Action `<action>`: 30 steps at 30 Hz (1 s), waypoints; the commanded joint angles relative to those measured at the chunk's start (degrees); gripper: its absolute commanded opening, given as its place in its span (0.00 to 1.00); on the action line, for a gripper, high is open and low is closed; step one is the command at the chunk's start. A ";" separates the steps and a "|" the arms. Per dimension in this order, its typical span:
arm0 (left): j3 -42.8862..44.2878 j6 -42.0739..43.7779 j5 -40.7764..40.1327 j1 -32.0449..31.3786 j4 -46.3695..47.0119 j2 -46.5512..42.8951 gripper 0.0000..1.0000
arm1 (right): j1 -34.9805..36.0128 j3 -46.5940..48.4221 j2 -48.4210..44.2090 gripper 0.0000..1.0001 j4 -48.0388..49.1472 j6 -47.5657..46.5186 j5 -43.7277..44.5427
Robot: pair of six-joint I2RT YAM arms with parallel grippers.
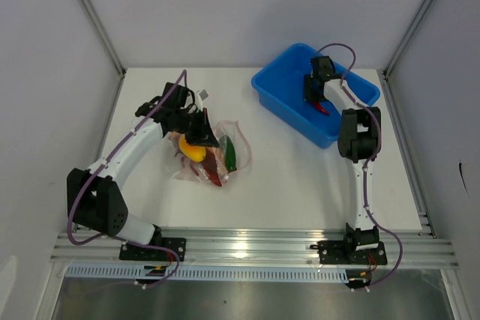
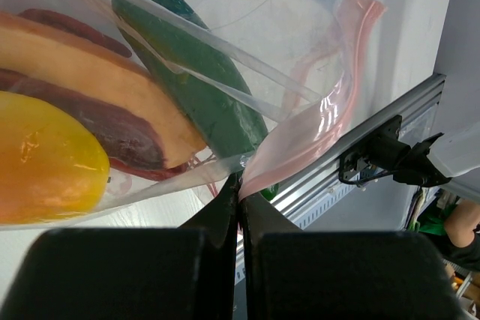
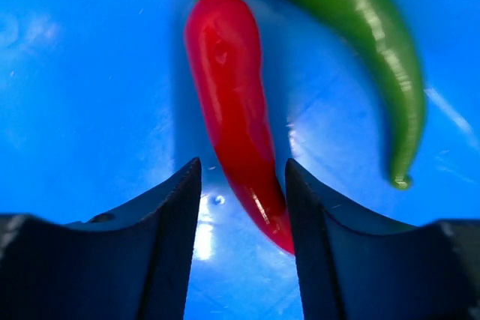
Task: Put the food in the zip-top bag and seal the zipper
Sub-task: Pick up the fake vegetable from the bin.
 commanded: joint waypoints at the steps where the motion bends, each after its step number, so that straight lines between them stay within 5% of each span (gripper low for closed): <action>1: -0.18 1.51 0.19 0.16 0.69 -2.51 0.01 | -0.23 -0.87 -0.31 0.50 -0.55 1.95 -3.53; 8: -1.85 1.25 0.72 0.16 1.13 -4.18 0.01 | -0.58 -3.94 -0.30 0.50 -1.25 3.54 -6.25; 14: -2.73 0.81 1.42 0.16 1.40 -5.41 0.01 | -0.67 -3.69 -1.45 0.16 -0.90 4.41 -7.75; 19: -2.47 0.02 2.04 0.16 1.66 -6.11 0.01 | -0.76 1.58 -4.61 0.06 -2.56 7.75 -6.96; 30: -0.27 -0.86 1.95 0.16 2.45 -4.54 0.00 | -0.85 5.02 -19.01 0.02 -7.14 15.05 -11.17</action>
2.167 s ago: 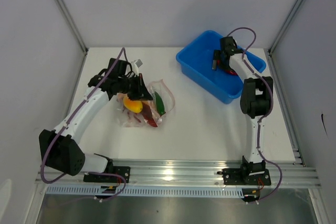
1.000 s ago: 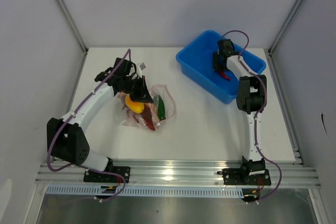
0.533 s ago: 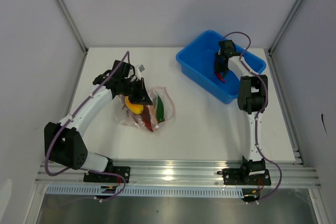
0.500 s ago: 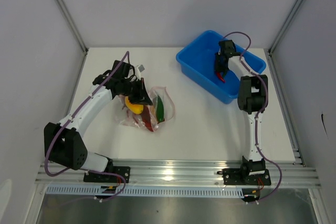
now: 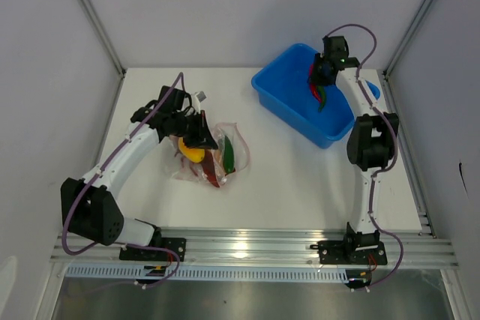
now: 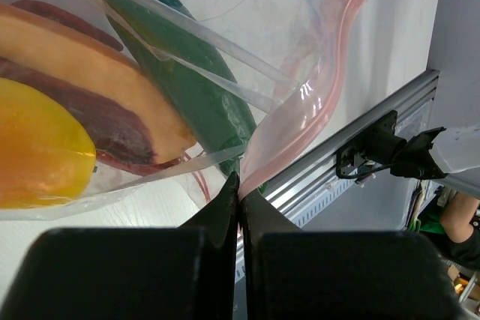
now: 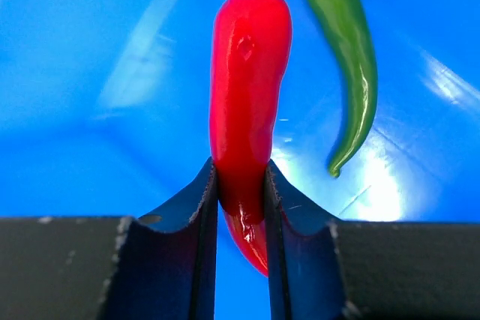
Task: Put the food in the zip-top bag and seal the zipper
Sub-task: Pick up the fake vegetable from the bin, then place the fake vegetable in the zipper food storage bag.
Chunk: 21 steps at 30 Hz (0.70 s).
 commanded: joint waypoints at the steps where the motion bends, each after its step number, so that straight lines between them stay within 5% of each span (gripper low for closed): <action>1: 2.57 -0.80 1.40 0.07 2.04 -0.34 0.01 | -0.10 3.75 -10.28 0.01 -0.95 3.97 -3.74; 8: 3.01 -2.38 2.81 0.16 3.53 2.30 0.01 | 3.49 0.33 -17.93 0.00 -6.40 7.76 -22.80; 14: 4.59 -2.29 2.72 0.07 2.92 3.44 0.01 | 13.94 -8.54 -24.96 0.00 -15.36 -2.88 -38.98; 21: 7.93 -1.94 2.46 0.07 1.43 4.67 0.01 | 15.71 -24.01 -34.71 0.00 -15.81 -2.18 -51.82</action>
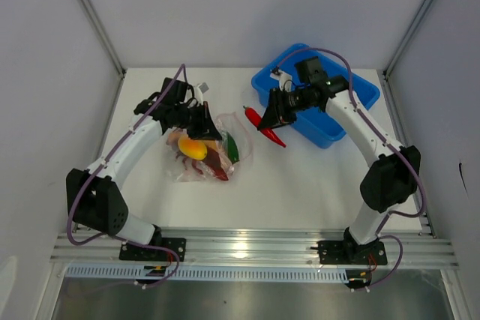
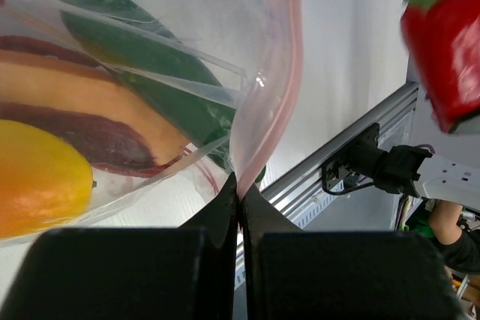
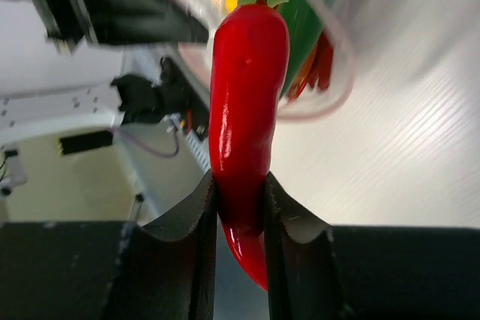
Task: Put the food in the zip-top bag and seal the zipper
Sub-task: Place the fake vegetable in the zipper food storage bag.
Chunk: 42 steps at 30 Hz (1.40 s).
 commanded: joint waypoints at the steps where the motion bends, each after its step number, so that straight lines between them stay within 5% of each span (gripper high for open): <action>1: 3.93 -0.39 1.10 0.16 -0.39 0.65 0.01 | -0.72 -5.63 -8.07 0.00 -1.67 -1.61 -10.16; 13: 4.55 -1.09 2.07 -0.10 -0.66 0.57 0.00 | 5.17 -11.73 -8.01 0.00 -5.79 -2.05 -10.01; 22: 2.18 -2.67 1.63 -0.28 0.13 -3.21 0.01 | 8.77 -3.30 4.20 0.00 -12.47 -3.89 1.23; 31: -2.65 -5.13 1.37 -2.65 1.37 -8.13 0.01 | 10.27 3.82 12.72 0.00 -12.03 -4.86 0.72; 42: 1.38 -7.68 1.37 -5.46 1.63 -7.34 0.01 | 14.22 10.85 16.34 0.00 -11.24 -4.86 -1.83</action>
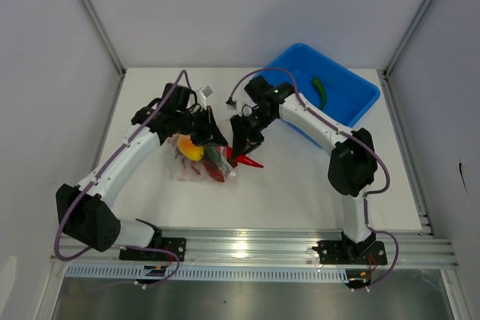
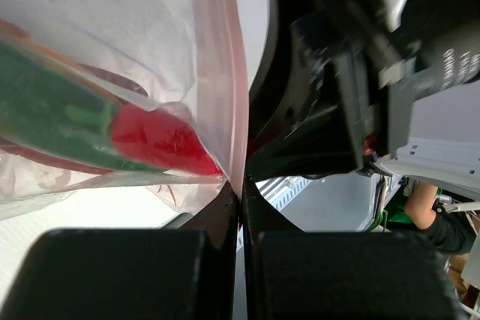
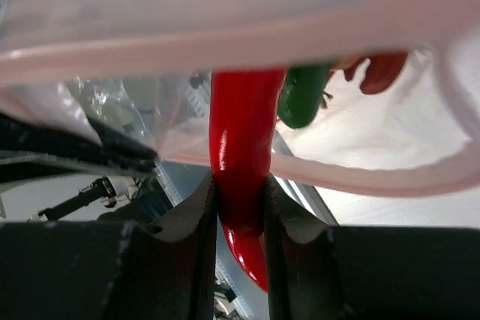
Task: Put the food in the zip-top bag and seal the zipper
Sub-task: Place the fake vegetable in the zipper food storage bag.
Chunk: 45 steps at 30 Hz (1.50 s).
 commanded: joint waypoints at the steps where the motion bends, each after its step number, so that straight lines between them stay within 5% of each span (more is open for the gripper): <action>1: 4.12 -2.11 1.30 -0.83 1.56 -0.90 0.01 | 0.78 3.45 1.83 0.00 -0.32 -0.82 -0.80; 7: 5.09 -3.17 2.10 -1.45 1.56 -0.81 0.01 | 0.87 8.36 3.93 0.02 3.20 1.46 0.60; 13: 5.00 -2.90 1.48 -1.45 1.39 -1.25 0.01 | 0.87 11.27 5.96 0.44 5.83 2.70 5.59; 16: 4.04 -2.81 1.31 -1.45 1.39 -1.68 0.01 | 0.43 11.89 6.05 0.78 6.54 2.61 7.11; 17: 3.77 -2.90 1.39 -1.45 1.47 -1.95 0.01 | 0.17 12.41 6.22 0.99 6.54 3.22 7.02; 30: 3.42 -1.23 0.51 -1.36 0.95 -1.25 0.01 | -5.27 8.55 -8.43 0.99 9.08 6.03 10.27; 38: 4.21 -1.41 1.74 -1.36 2.09 0.69 0.00 | -20.45 -0.04 -16.71 0.99 19.78 15.85 19.94; 42: 4.21 -1.76 2.18 -1.36 2.70 1.39 0.01 | -28.91 -3.84 -14.44 0.99 25.52 21.07 18.45; 45: 4.56 -1.93 2.71 -1.36 2.79 1.92 0.00 | -30.76 -0.95 -10.05 0.99 23.86 18.17 27.74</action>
